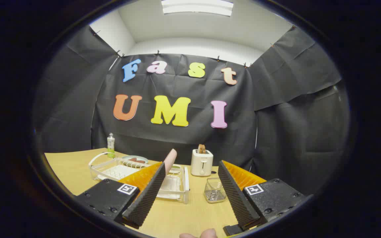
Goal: Take the plate from the dish rack, then take the spoon from the basket and place it into the plate.
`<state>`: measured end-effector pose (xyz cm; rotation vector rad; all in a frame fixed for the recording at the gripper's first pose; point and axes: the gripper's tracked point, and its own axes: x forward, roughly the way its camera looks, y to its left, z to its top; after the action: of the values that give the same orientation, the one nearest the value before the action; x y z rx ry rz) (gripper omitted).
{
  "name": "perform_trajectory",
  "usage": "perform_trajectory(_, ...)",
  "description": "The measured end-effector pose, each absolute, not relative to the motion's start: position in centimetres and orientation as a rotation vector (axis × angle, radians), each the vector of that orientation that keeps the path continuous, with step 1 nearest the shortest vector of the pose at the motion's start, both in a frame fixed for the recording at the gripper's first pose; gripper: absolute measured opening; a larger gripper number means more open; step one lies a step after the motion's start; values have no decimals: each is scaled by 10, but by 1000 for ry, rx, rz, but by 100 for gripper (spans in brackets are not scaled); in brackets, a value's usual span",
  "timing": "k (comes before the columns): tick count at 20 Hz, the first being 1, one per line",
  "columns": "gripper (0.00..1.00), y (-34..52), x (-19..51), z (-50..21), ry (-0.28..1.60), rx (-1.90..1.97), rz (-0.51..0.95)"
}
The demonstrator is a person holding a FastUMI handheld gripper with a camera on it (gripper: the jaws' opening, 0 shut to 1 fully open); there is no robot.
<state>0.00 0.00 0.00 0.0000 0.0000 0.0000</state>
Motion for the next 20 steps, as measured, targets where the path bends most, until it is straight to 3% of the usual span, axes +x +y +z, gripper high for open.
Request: perform_trajectory(20,100,0,2,0,12,25,0)
